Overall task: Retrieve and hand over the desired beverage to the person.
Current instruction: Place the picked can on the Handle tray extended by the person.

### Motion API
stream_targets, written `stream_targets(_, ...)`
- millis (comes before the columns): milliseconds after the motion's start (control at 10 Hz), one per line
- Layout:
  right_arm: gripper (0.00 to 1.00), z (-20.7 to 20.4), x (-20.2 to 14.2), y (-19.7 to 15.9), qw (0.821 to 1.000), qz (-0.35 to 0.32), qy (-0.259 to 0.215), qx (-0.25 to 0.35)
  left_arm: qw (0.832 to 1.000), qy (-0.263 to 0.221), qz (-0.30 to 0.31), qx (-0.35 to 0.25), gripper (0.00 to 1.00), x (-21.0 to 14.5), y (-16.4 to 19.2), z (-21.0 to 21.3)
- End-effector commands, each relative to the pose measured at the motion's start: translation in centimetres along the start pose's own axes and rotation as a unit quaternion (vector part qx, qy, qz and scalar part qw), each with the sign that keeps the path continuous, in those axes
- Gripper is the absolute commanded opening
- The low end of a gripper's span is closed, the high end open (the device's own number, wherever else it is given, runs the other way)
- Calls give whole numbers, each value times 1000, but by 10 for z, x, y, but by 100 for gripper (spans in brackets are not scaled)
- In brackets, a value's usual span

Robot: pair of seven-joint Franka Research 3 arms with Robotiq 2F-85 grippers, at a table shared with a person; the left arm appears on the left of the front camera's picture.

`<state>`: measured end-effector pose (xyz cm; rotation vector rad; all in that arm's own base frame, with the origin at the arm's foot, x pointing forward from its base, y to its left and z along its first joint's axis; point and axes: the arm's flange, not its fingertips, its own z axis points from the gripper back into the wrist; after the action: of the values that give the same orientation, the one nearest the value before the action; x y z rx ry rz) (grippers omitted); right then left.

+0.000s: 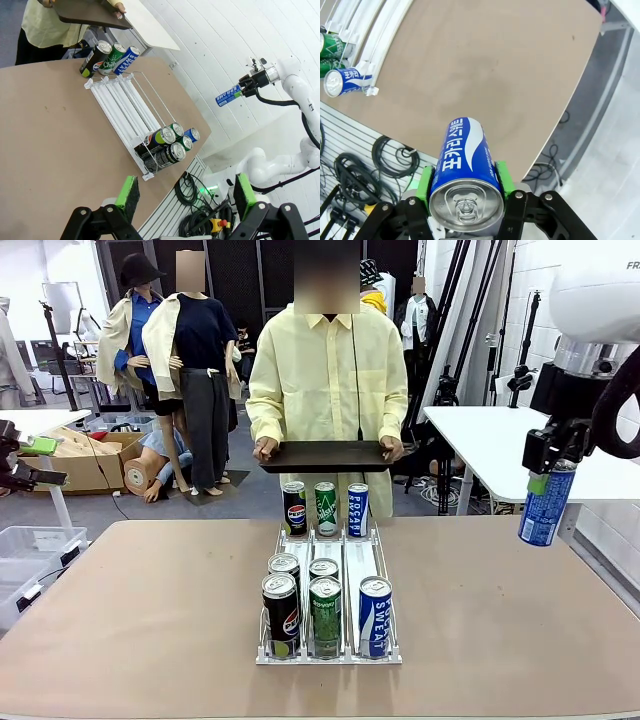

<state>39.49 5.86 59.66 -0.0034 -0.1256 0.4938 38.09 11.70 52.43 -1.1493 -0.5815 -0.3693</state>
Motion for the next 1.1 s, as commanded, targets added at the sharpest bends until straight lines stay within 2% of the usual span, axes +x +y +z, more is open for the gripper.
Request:
stream_targets(0,0,2,0,1,1000,0,0,0,1000,-10,-2,-9,100,1,-1,1)
stream_targets(1000,0,2,0,1,1000,0,0,0,1000,-10,-2,-9,100,1,-1,1)
